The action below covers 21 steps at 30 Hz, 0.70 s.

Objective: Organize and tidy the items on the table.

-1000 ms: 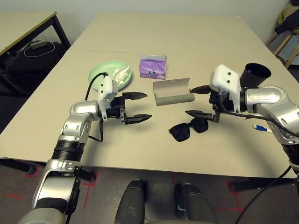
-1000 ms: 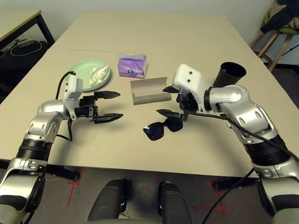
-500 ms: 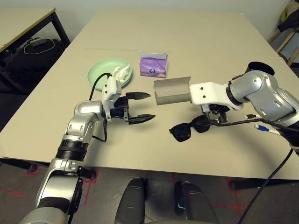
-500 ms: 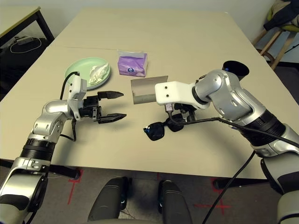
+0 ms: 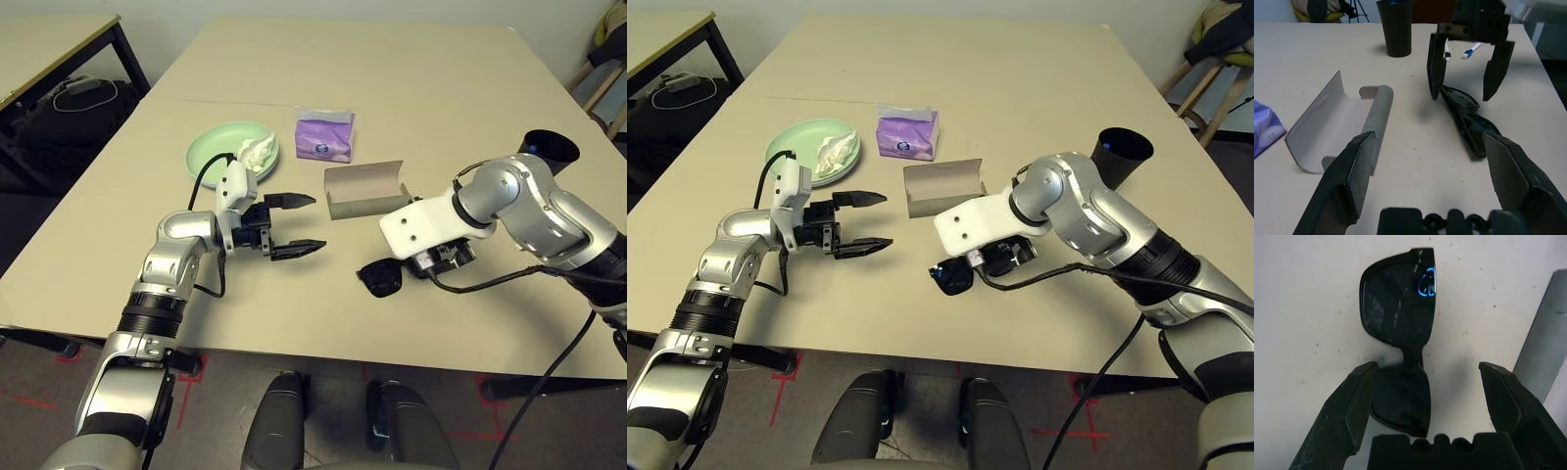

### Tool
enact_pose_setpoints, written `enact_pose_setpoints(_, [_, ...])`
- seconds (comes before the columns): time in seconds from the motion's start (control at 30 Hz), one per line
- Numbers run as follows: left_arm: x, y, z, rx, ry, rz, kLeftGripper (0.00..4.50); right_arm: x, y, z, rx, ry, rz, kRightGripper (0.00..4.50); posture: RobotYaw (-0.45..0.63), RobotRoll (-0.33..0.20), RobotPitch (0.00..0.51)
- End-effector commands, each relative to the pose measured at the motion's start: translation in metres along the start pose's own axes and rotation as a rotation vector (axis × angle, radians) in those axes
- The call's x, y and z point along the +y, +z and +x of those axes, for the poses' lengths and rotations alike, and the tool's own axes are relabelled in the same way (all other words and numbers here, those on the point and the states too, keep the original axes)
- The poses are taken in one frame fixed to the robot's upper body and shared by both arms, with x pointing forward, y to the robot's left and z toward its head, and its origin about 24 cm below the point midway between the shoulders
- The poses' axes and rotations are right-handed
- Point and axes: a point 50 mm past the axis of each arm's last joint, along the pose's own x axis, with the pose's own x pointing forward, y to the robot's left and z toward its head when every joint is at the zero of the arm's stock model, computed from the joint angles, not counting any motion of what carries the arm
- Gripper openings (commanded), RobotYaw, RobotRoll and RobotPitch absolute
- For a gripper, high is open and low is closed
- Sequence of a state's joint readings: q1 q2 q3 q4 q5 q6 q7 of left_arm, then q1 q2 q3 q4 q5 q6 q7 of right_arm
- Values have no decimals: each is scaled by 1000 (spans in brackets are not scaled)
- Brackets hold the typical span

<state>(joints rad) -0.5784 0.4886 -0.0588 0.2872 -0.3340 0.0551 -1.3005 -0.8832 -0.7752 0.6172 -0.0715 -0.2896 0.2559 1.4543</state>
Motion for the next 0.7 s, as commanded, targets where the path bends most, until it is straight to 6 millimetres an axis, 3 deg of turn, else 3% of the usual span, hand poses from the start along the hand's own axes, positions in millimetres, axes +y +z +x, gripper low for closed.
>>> enact_pose_setpoints(0.03, [-5, -3, 1, 13, -24, 1, 4448, 3, -1, 6, 5, 28, 2, 4500, 244, 0, 139])
enact_pose_setpoints(0.7, [-10, -4, -1, 24, -15, 9, 4448, 2, -6, 16, 28, 64, -14, 4500, 267, 0, 140])
